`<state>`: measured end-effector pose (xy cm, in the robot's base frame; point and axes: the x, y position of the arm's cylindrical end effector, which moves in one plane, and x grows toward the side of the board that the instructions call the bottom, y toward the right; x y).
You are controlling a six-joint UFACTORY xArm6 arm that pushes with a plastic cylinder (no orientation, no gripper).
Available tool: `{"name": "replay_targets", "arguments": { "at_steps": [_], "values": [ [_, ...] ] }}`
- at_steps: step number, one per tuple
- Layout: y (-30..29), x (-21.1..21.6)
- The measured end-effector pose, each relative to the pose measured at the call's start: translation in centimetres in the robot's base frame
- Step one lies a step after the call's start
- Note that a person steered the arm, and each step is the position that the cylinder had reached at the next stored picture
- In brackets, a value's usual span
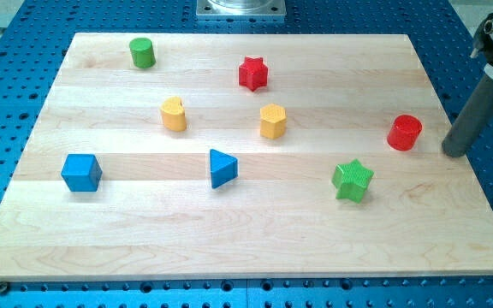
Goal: Move the red circle towards the hexagon
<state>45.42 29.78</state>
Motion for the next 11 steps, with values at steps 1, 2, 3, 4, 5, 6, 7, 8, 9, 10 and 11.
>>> {"name": "replay_targets", "arguments": {
  "at_steps": [1,2,3,4,5,6,7,8,9,10,11],
  "values": [
    [0.5,0.7],
    [0.4,1.1],
    [-1.9,-3.1],
    [-3.1,-3.6],
    [-3.1,-3.6],
    [-3.1,-3.6],
    [-3.1,-3.5],
    [-3.1,-2.3],
    [-3.1,-1.6],
    [-10.2,-1.8],
    [-17.9,-2.4]
  ]
}}
